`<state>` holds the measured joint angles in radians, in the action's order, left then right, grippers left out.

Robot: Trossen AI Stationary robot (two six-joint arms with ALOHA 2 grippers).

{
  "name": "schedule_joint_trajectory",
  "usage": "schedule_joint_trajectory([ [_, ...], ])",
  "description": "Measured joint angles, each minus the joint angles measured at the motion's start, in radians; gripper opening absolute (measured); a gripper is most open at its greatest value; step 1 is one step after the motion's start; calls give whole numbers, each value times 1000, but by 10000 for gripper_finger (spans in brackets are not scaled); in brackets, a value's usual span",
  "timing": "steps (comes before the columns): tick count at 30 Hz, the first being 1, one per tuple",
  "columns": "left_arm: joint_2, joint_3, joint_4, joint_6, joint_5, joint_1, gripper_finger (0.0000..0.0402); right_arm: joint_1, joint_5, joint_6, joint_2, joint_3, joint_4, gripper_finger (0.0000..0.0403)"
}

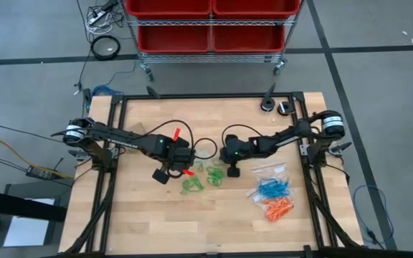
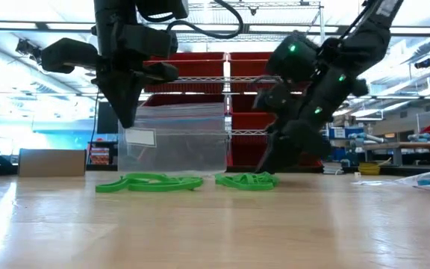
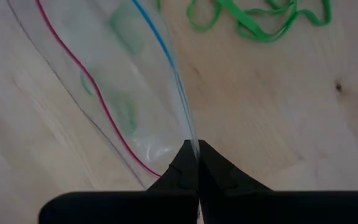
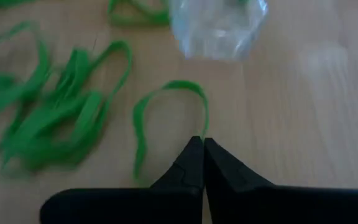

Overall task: Sort rubber bands
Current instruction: Put the green rubber band into the transparent zip bag

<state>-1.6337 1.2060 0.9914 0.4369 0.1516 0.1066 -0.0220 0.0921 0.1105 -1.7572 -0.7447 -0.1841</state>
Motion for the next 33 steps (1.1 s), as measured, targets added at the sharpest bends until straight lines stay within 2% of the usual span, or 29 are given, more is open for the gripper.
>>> schedule_joint_trajectory([
  [7, 0, 0, -9, -4, -26, 0, 1, 81, 42, 8, 175, 1, 50, 0],
  [11, 0, 0, -30, -4, -45, 0, 1, 122, 46, 16, 260, 0, -80, 0],
  [15, 0, 0, -68, -1, -75, 0, 1, 139, 73, 42, 288, -3, -235, 0],
  [19, 0, 1, -105, 4, -96, 0, 1, 141, 84, 84, 255, -79, -229, 0],
  [26, 0, 2, -144, 7, -115, 1, 1, 142, 107, 178, 90, -272, -100, 0],
  [33, 0, 2, -144, 3, -133, 0, 1, 164, 222, 239, 11, -373, 61, 0],
])
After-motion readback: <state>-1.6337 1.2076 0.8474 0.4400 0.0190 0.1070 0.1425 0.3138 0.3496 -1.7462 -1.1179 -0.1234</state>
